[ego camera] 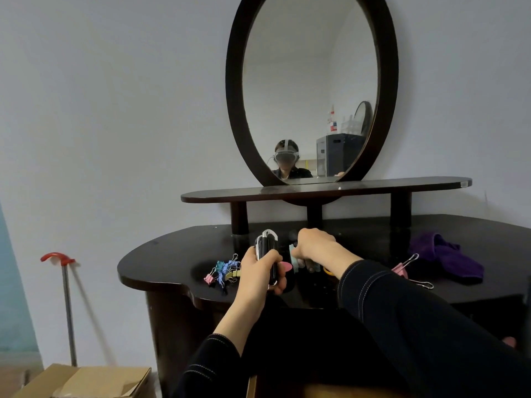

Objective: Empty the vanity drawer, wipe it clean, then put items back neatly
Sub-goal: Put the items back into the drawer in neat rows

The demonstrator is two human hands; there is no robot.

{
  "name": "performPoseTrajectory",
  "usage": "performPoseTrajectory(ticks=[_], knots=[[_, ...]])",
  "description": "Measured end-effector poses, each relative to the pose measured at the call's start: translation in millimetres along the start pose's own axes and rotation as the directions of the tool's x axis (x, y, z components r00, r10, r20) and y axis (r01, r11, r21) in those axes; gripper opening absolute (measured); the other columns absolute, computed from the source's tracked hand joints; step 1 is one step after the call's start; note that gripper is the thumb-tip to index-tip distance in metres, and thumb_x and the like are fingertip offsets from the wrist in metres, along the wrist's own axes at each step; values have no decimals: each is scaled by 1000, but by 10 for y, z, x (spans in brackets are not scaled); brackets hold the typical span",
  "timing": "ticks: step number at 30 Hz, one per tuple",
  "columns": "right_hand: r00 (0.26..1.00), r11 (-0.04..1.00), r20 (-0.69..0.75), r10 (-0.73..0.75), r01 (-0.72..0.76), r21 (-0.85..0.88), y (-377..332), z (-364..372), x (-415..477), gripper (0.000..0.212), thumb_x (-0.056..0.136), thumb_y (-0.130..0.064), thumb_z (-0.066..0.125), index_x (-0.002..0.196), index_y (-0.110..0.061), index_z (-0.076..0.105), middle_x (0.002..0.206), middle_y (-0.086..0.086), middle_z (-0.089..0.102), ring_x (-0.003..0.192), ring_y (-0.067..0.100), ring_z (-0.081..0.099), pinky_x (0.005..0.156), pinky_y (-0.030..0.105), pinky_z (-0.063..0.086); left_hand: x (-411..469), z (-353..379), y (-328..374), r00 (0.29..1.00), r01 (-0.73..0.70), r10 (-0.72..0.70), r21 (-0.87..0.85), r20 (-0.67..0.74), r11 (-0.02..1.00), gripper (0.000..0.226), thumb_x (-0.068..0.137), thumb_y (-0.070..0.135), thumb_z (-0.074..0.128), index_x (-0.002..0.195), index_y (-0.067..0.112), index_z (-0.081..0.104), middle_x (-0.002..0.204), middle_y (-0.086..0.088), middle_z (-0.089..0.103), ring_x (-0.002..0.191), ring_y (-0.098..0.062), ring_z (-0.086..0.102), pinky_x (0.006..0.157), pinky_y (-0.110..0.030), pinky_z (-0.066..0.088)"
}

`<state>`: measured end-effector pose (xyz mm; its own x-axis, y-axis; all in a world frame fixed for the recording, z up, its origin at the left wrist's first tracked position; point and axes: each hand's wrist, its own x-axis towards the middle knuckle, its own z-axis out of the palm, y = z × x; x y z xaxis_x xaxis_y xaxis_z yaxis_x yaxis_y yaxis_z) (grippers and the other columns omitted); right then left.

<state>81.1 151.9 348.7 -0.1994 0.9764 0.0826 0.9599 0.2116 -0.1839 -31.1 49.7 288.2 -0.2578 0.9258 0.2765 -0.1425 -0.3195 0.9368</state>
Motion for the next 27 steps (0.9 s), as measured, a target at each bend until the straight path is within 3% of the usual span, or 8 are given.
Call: performPoseTrajectory(ticks=[6,9,15,21,27], knots=[[985,997,162,61,-53,-49,-9,-92,-33,28,87,-27,59,65,-16,72,52,-1,68,45,16,66,53,27,46,-38,17,22,1000,-9,9,5,-1,1000,26,71,16,56,94,9,45,60,-15,58,66,-35,53,42,-26,31],[989,996,141,38,-26,-87,5,-67,-45,26,86,-26,61,64,-17,71,48,-2,65,41,16,63,53,26,47,-47,26,34,1000,-13,13,13,10,1000,26,70,16,56,92,9,45,60,-13,57,64,-34,52,42,-26,30],[990,992,140,-4,21,-121,77,-89,-71,28,83,-35,61,60,-21,68,68,-1,65,69,20,64,59,31,44,-64,24,40,1000,-18,18,14,16,1000,25,72,15,55,93,10,43,59,-12,56,61,-32,51,41,-24,30],[991,992,128,-34,49,-119,162,-94,-100,29,78,-46,68,76,-19,60,74,-3,64,66,17,61,57,29,44,-92,32,66,1000,-13,13,17,24,1000,19,77,9,53,94,8,45,62,-15,58,43,-24,45,42,-24,29],[995,995,6,-99,99,-30,331,-153,-204,32,80,-48,70,80,-22,50,84,-3,61,73,16,59,65,31,45,-96,20,64,1000,-2,2,23,11,1000,25,76,12,55,99,8,47,63,-14,61,44,-25,46,41,-25,32]])
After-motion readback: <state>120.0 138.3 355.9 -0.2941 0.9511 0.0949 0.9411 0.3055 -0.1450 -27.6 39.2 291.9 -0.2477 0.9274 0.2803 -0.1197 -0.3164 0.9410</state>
